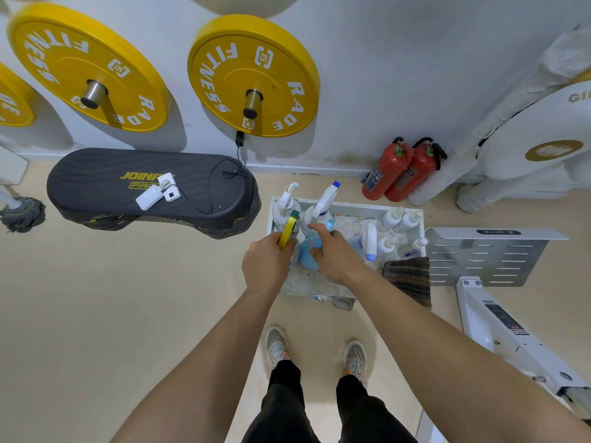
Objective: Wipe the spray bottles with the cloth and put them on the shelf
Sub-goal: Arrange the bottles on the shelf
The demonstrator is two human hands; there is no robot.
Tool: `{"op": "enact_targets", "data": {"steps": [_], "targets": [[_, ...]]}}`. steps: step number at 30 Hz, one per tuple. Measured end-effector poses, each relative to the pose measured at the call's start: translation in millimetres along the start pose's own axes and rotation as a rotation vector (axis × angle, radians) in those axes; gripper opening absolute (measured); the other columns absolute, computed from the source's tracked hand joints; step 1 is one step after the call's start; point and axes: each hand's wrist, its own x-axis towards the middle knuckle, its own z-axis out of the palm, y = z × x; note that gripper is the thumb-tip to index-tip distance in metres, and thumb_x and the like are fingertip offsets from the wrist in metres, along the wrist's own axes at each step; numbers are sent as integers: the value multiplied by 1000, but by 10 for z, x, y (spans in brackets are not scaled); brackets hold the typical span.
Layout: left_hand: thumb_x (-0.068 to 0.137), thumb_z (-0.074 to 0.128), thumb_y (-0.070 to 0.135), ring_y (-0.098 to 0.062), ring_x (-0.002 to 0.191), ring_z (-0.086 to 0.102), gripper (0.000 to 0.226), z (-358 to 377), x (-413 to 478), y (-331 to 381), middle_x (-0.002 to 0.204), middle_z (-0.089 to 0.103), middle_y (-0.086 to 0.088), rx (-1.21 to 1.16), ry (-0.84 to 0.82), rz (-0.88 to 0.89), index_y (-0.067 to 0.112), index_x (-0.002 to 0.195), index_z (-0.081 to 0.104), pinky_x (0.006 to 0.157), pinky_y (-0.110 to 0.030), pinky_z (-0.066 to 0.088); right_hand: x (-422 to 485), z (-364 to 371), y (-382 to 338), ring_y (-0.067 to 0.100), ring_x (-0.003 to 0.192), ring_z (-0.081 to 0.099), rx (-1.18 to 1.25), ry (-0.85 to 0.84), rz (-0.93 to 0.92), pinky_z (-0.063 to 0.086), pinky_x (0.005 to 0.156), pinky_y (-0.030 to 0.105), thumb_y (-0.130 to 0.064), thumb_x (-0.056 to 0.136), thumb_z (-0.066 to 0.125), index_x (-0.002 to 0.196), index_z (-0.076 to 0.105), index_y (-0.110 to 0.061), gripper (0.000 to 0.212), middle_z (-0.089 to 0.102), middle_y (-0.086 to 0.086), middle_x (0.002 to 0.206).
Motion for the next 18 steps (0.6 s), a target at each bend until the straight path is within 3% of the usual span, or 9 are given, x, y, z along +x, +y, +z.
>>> {"op": "enact_targets", "data": {"steps": [3, 5, 8, 10, 13, 15, 18], "targets": [[92, 59, 57, -28, 87, 63, 36, 12, -40, -30, 94, 71, -3, -53, -13, 6, 25, 104, 69, 68, -33, 45, -108, -45, 5, 31, 114, 57, -27, -47, -11, 49, 94, 38, -32, 105, 45, 158, 9, -43, 65, 43, 16, 141], [90, 64, 54, -29, 98, 63, 39, -22, -79, -55, 105, 70, -2, -112, -21, -26, 22, 112, 65, 71, -32, 42, -231, -106, 17, 30, 113, 58, -19, -14, -28, 47, 90, 37, -33, 105, 46, 159, 10, -41, 66, 43, 14, 143], [86, 70, 52, -23, 104, 61, 48, -114, -179, -77, 120, 61, 3, -221, 42, -138, 23, 122, 57, 78, -33, 44, -422, -259, 115, 23, 106, 62, 109, 167, -42, 50, 93, 42, -28, 103, 50, 152, 36, -34, 51, 51, 3, 134], [82, 74, 50, -16, 94, 58, 42, -145, -299, -71, 109, 56, 8, -269, 113, -156, 26, 107, 52, 74, -33, 44, -499, -374, 252, 21, 98, 62, 157, 365, -40, 50, 88, 38, -22, 100, 55, 136, 54, -25, 36, 57, -2, 118], [83, 75, 37, -7, 75, 50, 32, -85, -510, -22, 88, 51, 8, -332, 174, -8, 23, 90, 48, 63, -30, 39, -500, -541, 466, 28, 104, 60, 159, 528, 65, 44, 83, 34, -18, 96, 59, 124, 59, -12, 29, 58, 7, 117], [83, 74, 26, -3, 69, 49, 26, -3, -602, 63, 78, 51, 8, -325, 174, 131, 21, 83, 49, 60, -29, 41, -444, -617, 541, 32, 113, 58, 137, 454, 227, 44, 85, 38, -30, 96, 60, 130, 53, -12, 39, 54, 11, 129], [85, 72, 22, -6, 64, 53, 19, 135, -652, 303, 71, 58, 8, -406, 48, 152, 24, 79, 54, 60, -24, 44, -334, -613, 586, 32, 119, 57, 28, 241, 356, 40, 81, 37, -51, 94, 60, 136, 48, -14, 57, 58, 11, 132]]}}
